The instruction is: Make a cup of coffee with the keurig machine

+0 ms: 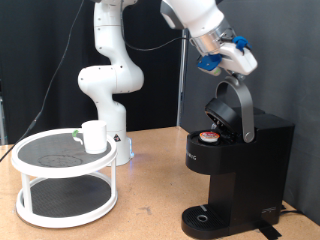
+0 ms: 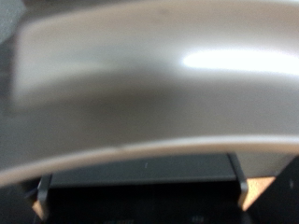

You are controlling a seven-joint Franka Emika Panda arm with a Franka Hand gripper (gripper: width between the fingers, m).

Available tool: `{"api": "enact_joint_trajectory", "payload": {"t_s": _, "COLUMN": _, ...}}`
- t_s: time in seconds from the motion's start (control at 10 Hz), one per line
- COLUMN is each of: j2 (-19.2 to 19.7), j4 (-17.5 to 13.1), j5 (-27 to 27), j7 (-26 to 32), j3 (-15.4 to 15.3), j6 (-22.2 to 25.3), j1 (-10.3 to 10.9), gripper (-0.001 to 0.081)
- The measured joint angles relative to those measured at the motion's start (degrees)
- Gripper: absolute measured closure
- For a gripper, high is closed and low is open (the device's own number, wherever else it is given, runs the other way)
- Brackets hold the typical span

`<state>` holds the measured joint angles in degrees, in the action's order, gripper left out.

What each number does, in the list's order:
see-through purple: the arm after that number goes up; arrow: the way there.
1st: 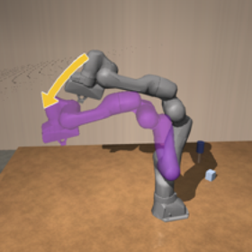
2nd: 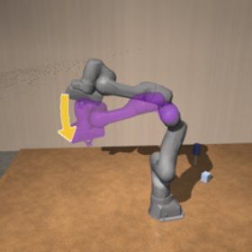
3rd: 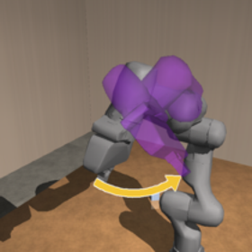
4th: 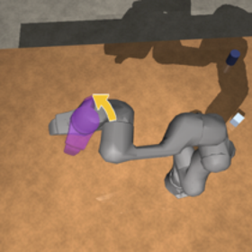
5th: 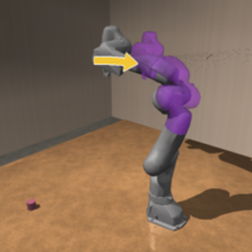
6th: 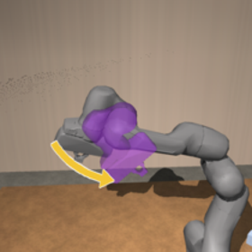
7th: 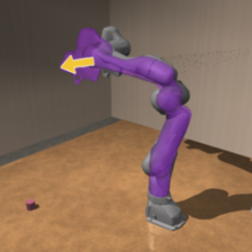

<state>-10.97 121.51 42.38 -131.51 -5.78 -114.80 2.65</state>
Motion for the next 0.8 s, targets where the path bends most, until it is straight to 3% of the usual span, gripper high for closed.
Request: {"api": "enact_joint_trajectory", "payload": {"t_s": 0.8, "j2": -2.8, "j4": 5.7, "j5": -4.6, "j7": 3.7, "j3": 1.6, "j6": -0.3, "j1": -3.0, "gripper": 0.0806}}
